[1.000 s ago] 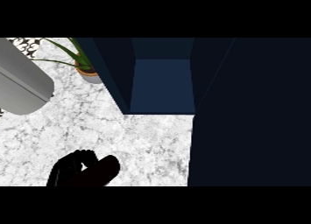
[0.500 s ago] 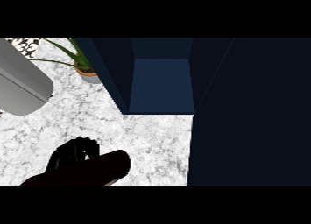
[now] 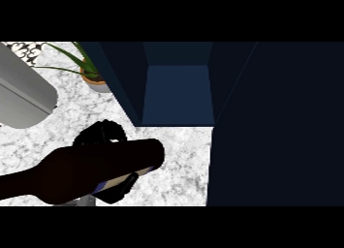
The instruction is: Pick up the wine, place it into the cabinet and close the cabinet
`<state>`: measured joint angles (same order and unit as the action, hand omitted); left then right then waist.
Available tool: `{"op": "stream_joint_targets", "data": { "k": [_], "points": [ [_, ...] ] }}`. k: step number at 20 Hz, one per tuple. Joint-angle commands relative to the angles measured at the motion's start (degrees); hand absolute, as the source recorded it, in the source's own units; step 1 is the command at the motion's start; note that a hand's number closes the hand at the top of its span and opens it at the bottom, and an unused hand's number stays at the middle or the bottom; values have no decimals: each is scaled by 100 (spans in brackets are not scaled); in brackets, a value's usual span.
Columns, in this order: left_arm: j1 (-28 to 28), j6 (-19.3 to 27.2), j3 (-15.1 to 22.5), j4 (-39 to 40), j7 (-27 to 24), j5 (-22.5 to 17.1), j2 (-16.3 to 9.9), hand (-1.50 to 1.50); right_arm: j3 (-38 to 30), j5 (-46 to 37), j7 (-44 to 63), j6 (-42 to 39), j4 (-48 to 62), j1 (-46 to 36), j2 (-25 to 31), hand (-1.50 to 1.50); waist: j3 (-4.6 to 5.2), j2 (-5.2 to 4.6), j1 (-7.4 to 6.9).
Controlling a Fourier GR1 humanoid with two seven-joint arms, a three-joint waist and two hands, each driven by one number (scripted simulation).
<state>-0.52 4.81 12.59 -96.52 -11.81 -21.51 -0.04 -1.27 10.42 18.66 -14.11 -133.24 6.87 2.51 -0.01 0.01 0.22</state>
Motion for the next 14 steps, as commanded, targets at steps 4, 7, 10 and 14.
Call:
{"op": "stream_joint_targets", "data": {
  "k": [4, 7, 10, 14],
  "points": [
    [-1062, 827, 136, 403, 209, 159, 4, 150, 9, -72, -141, -79, 222, -15, -24, -150, 1, 0, -1],
    [-1970, 1459, 330, 1146, -13, 271, 4, 150, -42, 132, 374, 138, -102, -252, 27, -150, 2, -6, 37],
    [-1908, 1575, 594, 1291, -163, 469, 4, 150, 224, -215, 98, 58, -106, 42, -91, -150, 1, -1, 21],
    [-2164, 1576, 590, 2035, -238, 511, 4, 150, -560, 357, -126, -150, 346, -193, 226, -150, 0, -8, 20]
  ]
}}
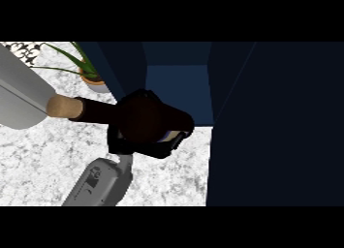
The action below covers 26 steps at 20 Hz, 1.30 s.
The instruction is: Pick up the wine, place it into the cabinet and close the cabinet
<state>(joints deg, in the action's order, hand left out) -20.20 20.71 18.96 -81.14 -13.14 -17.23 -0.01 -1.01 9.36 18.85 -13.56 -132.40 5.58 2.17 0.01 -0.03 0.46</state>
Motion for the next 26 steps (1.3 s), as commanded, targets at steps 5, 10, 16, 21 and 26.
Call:
{"op": "stream_joint_targets", "data": {
  "k": [5, 10, 16, 21, 26],
  "points": [
    [-895, 397, 40, 1219, -274, -290, 1, 150, 299, -143, 335, 147, -374, 15, -95, -150, 1, 0, 8],
    [-579, 705, 566, 1394, -697, -736, 1, 150, -289, 325, 209, -88, 69, -334, 234, -150, 0, -1, -2],
    [-677, 554, 564, 2331, -1419, -1190, 1, 150, 173, -95, -213, -148, -54, 297, -102, -150, 0, -2, 13],
    [-1073, 494, 581, 2984, -1684, -1558, 1, 150, 42, 65, 231, 38, -24, -183, 9, -150, 0, -4, 8],
    [-1025, 118, 330, 3401, -2059, -1841, 1, 150, -375, 503, 239, -87, -295, 142, 132, -150, 0, -3, 14]
  ]
}}
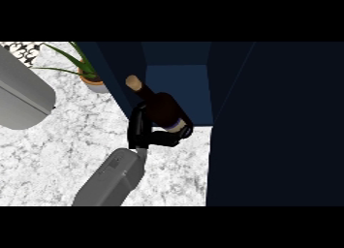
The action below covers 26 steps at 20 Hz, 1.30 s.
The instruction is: Pick up the wine, place it into the cabinet and close the cabinet
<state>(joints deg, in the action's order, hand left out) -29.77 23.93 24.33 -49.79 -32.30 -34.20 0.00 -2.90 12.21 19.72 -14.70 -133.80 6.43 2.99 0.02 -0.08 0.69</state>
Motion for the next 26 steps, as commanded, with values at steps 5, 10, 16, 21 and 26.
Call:
{"op": "stream_joint_targets", "data": {
  "k": [5, 10, 16, 21, 26],
  "points": [
    [-171, -842, -118, 832, -530, -884, 0, 150, 145, -39, 197, 142, -142, -97, -95, -150, 2, -8, 32],
    [-1082, -878, 12, 1809, -831, -1498, 0, 150, 90, -137, 63, 93, 309, -439, -12, -150, 4, -26, 92],
    [-1453, -1014, -4, 2040, -639, -1642, 0, 150, -24, 42, -271, -60, 355, -3, -92, -150, 1, -17, 69],
    [-1976, -1372, -249, 2658, -665, -1857, 0, 150, -34, 41, -88, 52, 521, -390, -20, -150, 3, -33, 83],
    [-2276, -1123, -34, 2656, -545, -2226, 0, 150, -9, 65, -435, -264, 433, 138, 12, -150, 0, -28, 128]
  ]
}}
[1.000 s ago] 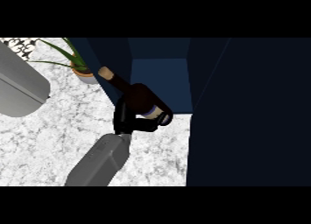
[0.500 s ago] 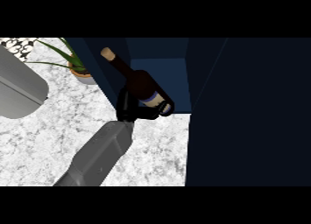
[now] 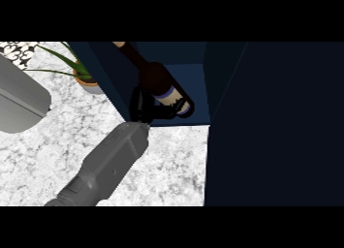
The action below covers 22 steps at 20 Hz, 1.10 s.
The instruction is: Pick up the wine, place it into the cabinet and close the cabinet
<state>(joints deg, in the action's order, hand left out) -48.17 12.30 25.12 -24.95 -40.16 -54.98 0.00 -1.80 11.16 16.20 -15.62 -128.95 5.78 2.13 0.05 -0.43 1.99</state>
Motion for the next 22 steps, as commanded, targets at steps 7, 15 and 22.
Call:
{"op": "stream_joint_targets", "data": {
  "k": [7, 15, 22],
  "points": [
    [-426, 34, -15, 746, 65, -134, 0, 150, 226, -176, 127, 110, -83, -137, -89, -150, 1, -11, 21],
    [-744, -127, -214, 1478, -31, -142, 0, 150, -162, 234, 262, 25, 44, -488, 174, -150, 3, -57, 105],
    [-797, -76, -472, 1558, -500, -336, 0, 150, -121, 157, -9, -60, 76, -204, 90, -150, 2, -51, 99]
  ]
}}
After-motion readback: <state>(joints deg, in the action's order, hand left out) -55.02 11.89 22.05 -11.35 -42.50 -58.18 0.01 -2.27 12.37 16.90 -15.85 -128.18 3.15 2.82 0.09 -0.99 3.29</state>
